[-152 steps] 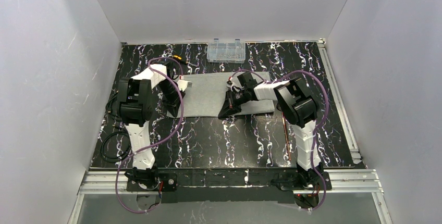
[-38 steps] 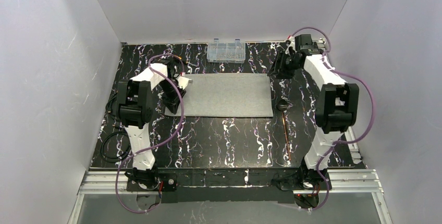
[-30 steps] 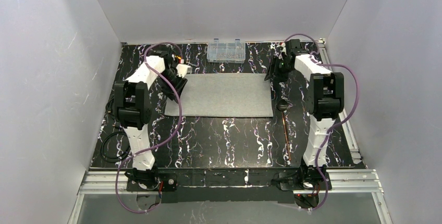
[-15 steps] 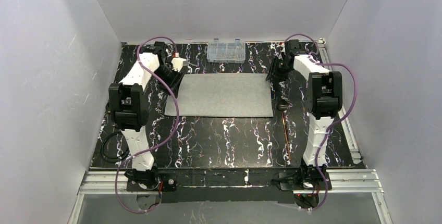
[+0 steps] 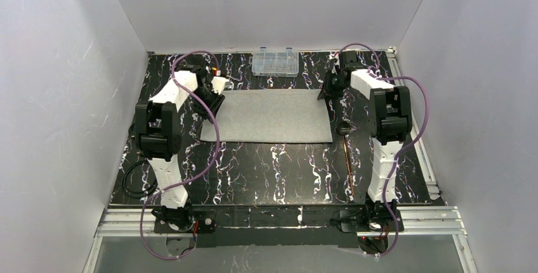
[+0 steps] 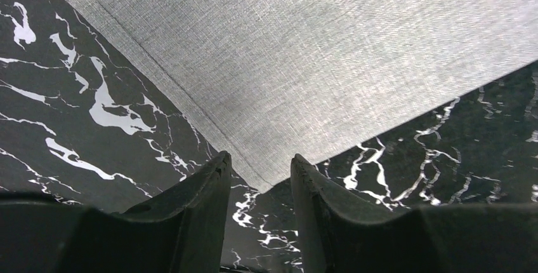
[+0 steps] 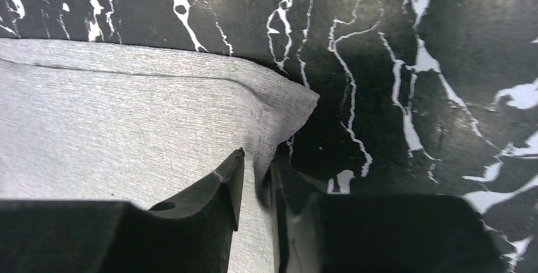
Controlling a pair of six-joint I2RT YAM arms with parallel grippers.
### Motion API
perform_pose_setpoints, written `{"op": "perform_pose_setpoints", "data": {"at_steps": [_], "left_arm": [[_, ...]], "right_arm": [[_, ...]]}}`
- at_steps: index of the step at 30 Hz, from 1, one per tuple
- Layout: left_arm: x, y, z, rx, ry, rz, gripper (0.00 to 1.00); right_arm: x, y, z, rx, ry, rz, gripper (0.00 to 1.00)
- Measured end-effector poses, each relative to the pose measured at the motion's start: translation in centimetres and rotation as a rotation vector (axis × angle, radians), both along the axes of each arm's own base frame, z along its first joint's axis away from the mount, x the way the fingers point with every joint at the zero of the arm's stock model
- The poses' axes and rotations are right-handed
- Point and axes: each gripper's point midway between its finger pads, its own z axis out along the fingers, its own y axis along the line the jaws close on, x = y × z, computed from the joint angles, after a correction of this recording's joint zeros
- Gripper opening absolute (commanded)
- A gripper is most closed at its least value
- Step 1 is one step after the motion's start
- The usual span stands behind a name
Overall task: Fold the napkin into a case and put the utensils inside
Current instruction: Pick up the rectangle-folded napkin from the center of the board.
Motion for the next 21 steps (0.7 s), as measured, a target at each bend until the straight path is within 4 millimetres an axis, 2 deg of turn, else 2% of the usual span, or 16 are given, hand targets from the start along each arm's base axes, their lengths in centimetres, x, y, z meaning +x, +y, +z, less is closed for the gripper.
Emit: {"op": "perform_pose_setpoints", "data": {"at_steps": [2, 5, 13, 16, 21], "left_arm": [[0.1, 0.2, -0.6, 0.025, -0.01, -0.012, 0.37], [-0.3, 0.7, -1.8, 0.064, -0.007, -0.031, 0.36], [-0.9, 1.3, -4.0, 0.135, -0.012, -0.078, 0.35], [-1.1, 0.7, -4.8, 0.164, -0.024, -0.118, 0.34], [-1.3, -1.1, -4.8, 0.165, -0.038, -0.175, 0.34]], "right_arm": [[0.1, 0.5, -0.2, 0.019, -0.008, -0.005, 0.12], [0.0, 0.7, -0.3, 0.04, -0.017, -0.027, 0.01], [-0.6, 0.3, -0.1, 0.021, -0.008, -0.062, 0.01], [-2.0, 0.0, 0.2, 0.004, 0.026, -0.059, 0.01], [-4.9, -0.8, 1.5, -0.028, 0.075, -0.057, 0.01]]}}
